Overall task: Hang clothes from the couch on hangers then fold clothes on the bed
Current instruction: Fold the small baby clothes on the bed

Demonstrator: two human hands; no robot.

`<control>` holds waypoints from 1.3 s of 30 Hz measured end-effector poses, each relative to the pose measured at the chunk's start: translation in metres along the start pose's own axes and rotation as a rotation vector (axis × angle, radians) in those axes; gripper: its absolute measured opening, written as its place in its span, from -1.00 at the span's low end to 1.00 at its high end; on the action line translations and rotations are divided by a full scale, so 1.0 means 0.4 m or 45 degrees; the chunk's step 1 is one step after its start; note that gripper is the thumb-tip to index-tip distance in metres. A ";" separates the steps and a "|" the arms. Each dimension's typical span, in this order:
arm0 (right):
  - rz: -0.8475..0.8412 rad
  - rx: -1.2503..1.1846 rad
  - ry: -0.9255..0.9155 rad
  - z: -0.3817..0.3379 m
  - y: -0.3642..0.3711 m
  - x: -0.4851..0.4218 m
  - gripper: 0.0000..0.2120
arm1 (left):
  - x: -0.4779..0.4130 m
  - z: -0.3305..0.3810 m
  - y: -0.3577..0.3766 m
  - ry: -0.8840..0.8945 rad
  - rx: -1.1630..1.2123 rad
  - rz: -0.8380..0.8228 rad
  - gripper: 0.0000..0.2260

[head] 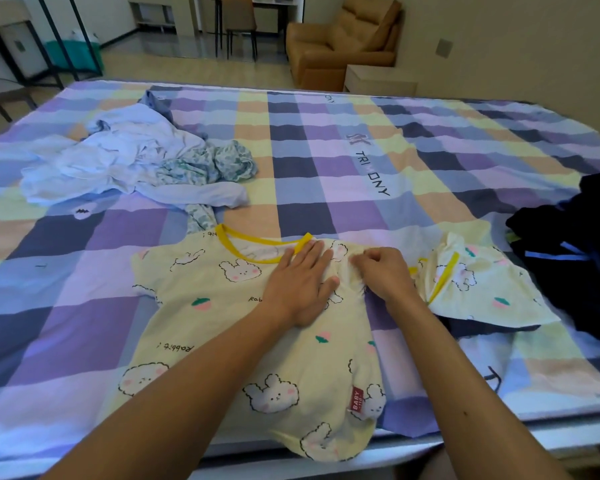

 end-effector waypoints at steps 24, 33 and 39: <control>0.066 -0.116 -0.135 -0.064 -0.022 0.054 -0.13 | 0.134 0.106 0.004 -0.046 0.210 -0.184 -0.38; -0.154 -0.080 -0.720 -0.174 0.060 0.107 -0.46 | 0.257 0.091 -0.080 0.038 0.250 -0.196 -0.56; -0.505 0.945 -0.749 -0.091 0.214 0.129 -0.50 | 0.301 0.009 -0.174 -0.117 0.400 -0.039 -0.36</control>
Point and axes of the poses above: each hand's wrist, its own x-axis away from the middle knuckle, its own y-axis out of the palm, z = x × y, the point moved 9 cm from there along -x, towards the middle knuckle, and after that the axes turned 6 degrees about x, right-handed, at the moved point
